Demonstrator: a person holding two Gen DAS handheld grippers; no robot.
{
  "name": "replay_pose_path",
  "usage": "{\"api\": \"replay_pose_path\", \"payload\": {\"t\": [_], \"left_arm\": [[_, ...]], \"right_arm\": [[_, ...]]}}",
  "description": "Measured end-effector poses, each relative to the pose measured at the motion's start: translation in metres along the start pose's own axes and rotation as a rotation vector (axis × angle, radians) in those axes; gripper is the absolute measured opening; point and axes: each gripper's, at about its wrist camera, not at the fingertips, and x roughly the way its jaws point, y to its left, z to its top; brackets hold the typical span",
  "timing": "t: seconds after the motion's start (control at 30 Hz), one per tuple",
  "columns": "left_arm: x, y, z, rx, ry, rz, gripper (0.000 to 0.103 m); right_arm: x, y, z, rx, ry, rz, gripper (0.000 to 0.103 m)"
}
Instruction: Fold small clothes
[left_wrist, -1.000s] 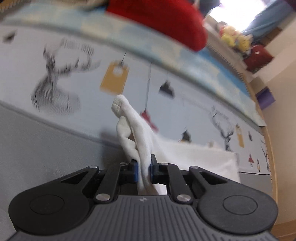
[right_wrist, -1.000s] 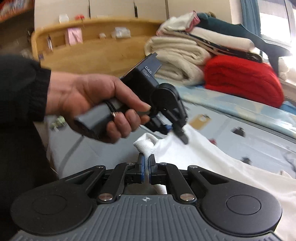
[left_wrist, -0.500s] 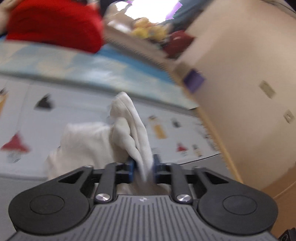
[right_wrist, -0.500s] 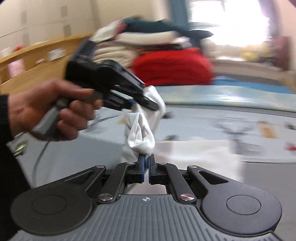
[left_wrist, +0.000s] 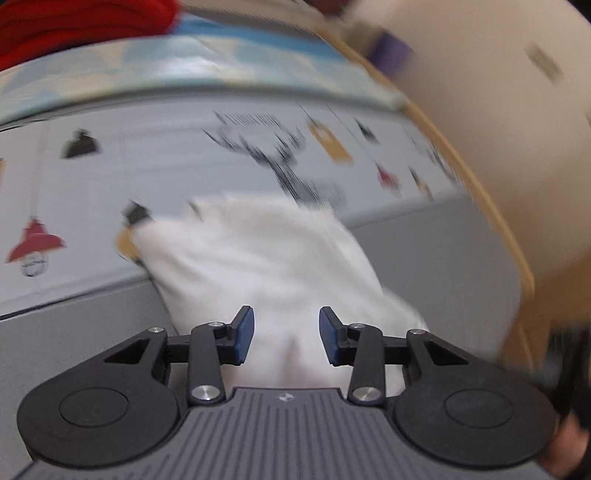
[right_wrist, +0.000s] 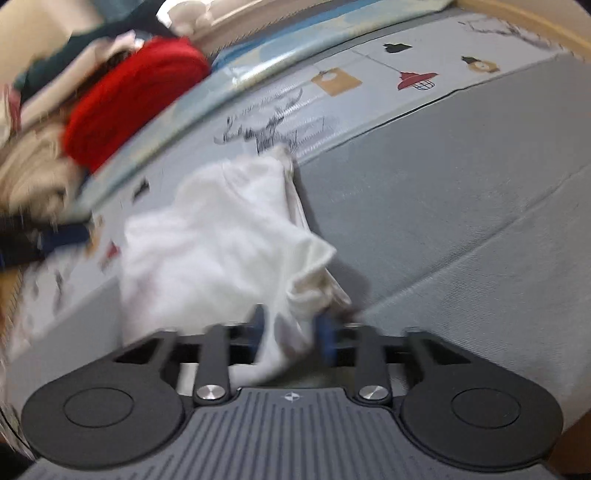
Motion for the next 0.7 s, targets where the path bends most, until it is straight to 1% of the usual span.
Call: {"api": "replay_pose_path", "payload": {"t": [0.07, 0.1, 0.13, 0.17, 0.23, 0.27, 0.3, 0.33, 0.37, 0.4, 0.43, 0.47, 0.5, 0.53, 0.57, 0.6, 0.63, 0.7], "left_arm": [[0.016, -0.013, -0.016, 0.120, 0.086, 0.014, 0.041], [0.025, -0.020, -0.027, 0.187, 0.139, 0.036, 0.041], [0.033, -0.024, -0.037, 0.237, 0.183, 0.055, 0.040], [0.042, -0.026, -0.046, 0.287, 0.215, 0.081, 0.040], [0.050, -0.028, -0.056, 0.364, 0.241, 0.116, 0.040], [0.049, -0.025, -0.053, 0.364, 0.245, 0.105, 0.040], [0.044, -0.018, -0.047, 0.320, 0.242, 0.086, 0.041], [0.036, -0.005, -0.037, 0.235, 0.216, 0.065, 0.043], [0.025, 0.006, -0.028, 0.159, 0.175, 0.059, 0.047], [0.018, 0.017, -0.020, 0.099, 0.134, 0.059, 0.051], [0.012, 0.032, -0.014, 0.032, 0.093, 0.062, 0.059], [0.008, 0.044, -0.011, -0.025, 0.067, 0.079, 0.067], [0.008, 0.057, -0.009, -0.085, 0.053, 0.103, 0.069], [0.012, 0.065, -0.006, -0.136, 0.052, 0.117, 0.070], [0.016, 0.076, -0.004, -0.193, 0.062, 0.117, 0.070], [0.021, 0.084, -0.004, -0.243, 0.077, 0.107, 0.070], [0.024, 0.091, -0.004, -0.275, 0.087, 0.094, 0.070], [0.031, 0.097, -0.003, -0.315, 0.093, 0.072, 0.070]], "right_arm": [[0.008, -0.003, 0.006, 0.038, 0.002, -0.027, 0.042], [0.011, -0.005, 0.010, 0.054, 0.000, -0.053, 0.038], [0.013, -0.007, 0.013, 0.068, 0.002, -0.094, 0.024], [0.015, -0.010, 0.012, 0.076, 0.020, -0.145, 0.019], [0.017, -0.016, 0.007, 0.099, 0.054, -0.225, 0.019], [0.019, -0.018, 0.008, 0.115, 0.060, -0.258, 0.019], [0.019, -0.020, 0.009, 0.126, 0.055, -0.280, 0.019], [0.017, -0.022, 0.011, 0.132, 0.039, -0.281, 0.019], [0.013, -0.021, 0.012, 0.133, 0.018, -0.266, 0.022], [0.010, -0.019, 0.015, 0.126, -0.008, -0.244, 0.022], [0.006, -0.014, 0.017, 0.107, -0.039, -0.213, 0.022], [0.005, -0.010, 0.020, 0.079, -0.065, -0.191, 0.025], [0.003, -0.005, 0.022, 0.048, -0.089, -0.169, 0.031], [0.003, -0.001, 0.024, 0.028, -0.104, -0.152, 0.049], [0.005, 0.000, 0.027, 0.024, -0.110, -0.138, 0.062], [0.009, 0.000, 0.028, 0.026, -0.102, -0.122, 0.064], [0.016, -0.001, 0.029, 0.026, -0.074, -0.101, 0.064], [0.036, -0.003, 0.029, 0.018, -0.006, -0.083, 0.064]]}}
